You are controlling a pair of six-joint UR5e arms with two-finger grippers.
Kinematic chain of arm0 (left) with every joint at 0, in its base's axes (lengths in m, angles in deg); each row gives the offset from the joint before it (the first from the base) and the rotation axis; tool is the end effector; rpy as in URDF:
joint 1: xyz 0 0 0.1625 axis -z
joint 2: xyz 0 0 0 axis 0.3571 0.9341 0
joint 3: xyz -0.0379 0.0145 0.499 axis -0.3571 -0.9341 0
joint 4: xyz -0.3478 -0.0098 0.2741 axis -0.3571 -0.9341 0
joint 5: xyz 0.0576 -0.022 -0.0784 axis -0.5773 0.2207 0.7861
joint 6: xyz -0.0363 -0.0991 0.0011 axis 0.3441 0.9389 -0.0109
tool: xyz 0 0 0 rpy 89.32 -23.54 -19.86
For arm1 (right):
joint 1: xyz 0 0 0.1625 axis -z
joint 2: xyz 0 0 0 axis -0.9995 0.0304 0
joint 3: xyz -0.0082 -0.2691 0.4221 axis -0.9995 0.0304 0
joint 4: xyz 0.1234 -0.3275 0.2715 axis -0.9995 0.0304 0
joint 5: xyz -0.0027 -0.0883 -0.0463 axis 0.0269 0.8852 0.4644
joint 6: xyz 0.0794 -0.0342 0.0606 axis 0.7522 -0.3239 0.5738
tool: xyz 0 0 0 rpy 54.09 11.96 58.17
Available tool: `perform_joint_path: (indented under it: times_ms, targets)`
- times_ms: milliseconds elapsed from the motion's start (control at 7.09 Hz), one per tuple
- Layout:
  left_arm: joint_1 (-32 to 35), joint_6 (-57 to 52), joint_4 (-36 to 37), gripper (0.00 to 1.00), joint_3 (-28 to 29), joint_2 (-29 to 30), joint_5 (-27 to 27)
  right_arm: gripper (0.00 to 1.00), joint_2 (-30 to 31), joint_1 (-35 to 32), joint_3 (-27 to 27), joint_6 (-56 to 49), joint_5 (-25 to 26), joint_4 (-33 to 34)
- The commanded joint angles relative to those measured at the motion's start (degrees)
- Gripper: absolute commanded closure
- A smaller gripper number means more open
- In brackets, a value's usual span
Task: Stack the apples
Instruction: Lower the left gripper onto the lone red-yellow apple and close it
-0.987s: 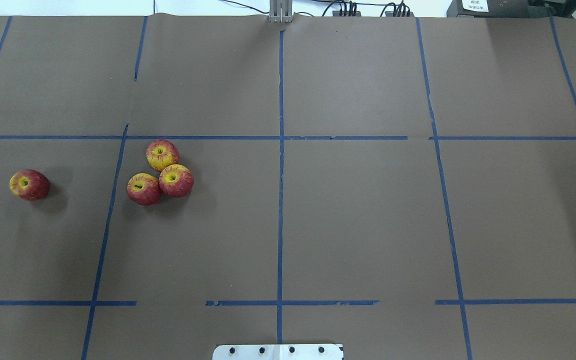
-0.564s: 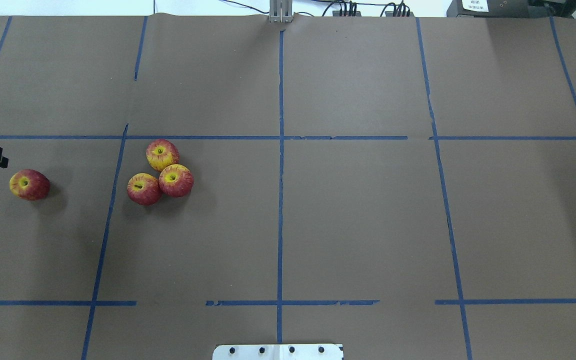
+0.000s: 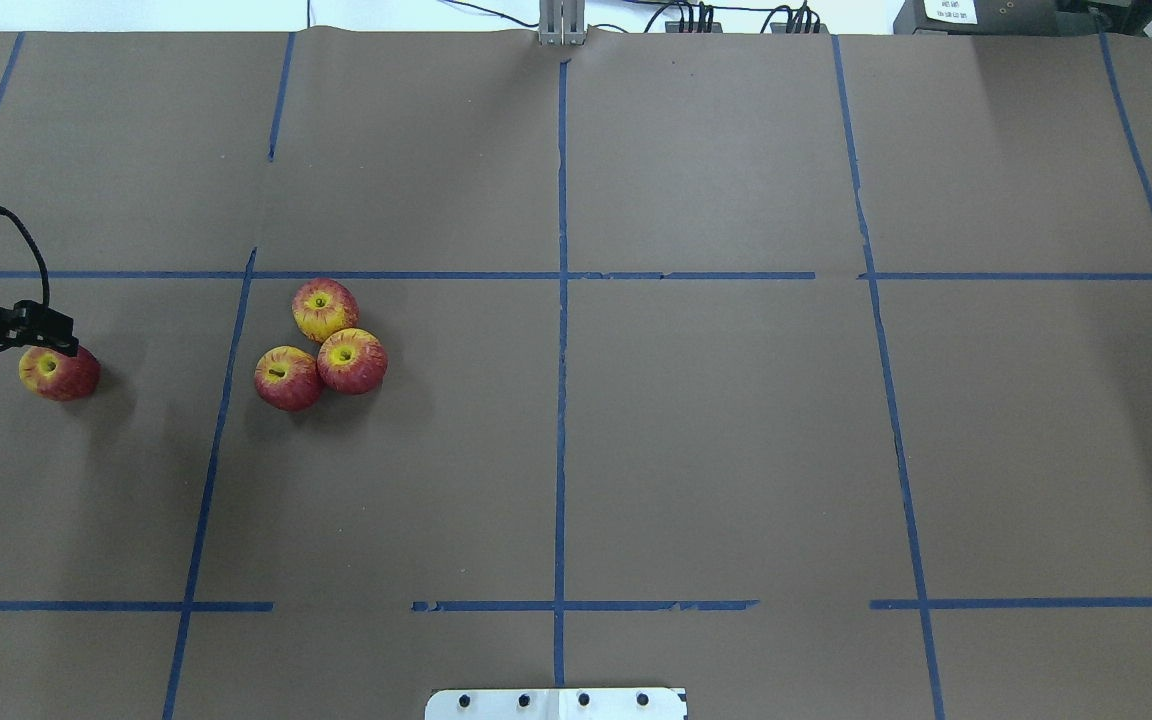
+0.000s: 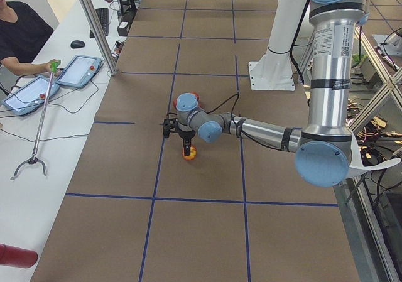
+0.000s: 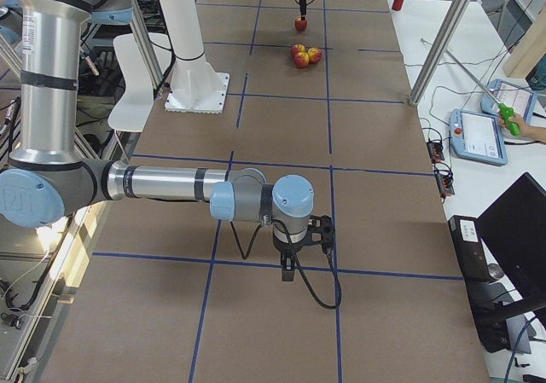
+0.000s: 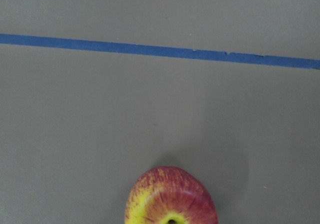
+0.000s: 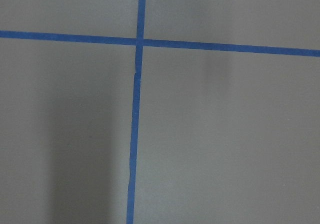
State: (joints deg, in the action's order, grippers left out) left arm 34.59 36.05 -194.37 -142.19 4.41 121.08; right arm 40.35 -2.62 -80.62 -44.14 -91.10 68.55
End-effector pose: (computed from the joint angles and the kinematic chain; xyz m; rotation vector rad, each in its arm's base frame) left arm 0.2474 -0.4966 0.6324 0.0417 0.7774 -0.1079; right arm 0.0703 -0.4522 0.7366 0.0166 -0.7239 -0.0372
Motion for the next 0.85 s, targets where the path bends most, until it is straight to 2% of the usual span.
perform_joint_path:
  times_ms: [0, 705]
  targets:
    - [-0.5, -0.1, -0.1, 0.0, 1.8, 0.6, -1.1, 0.0, 0.0, 0.0, 0.0, 0.0, 0.0, -0.1]
    - [-2.4, -0.3, -0.4, 0.0, 5.4, 2.2, -0.9, 0.0, 0.0, 0.0, 0.0, 0.0, 0.0, 0.0]
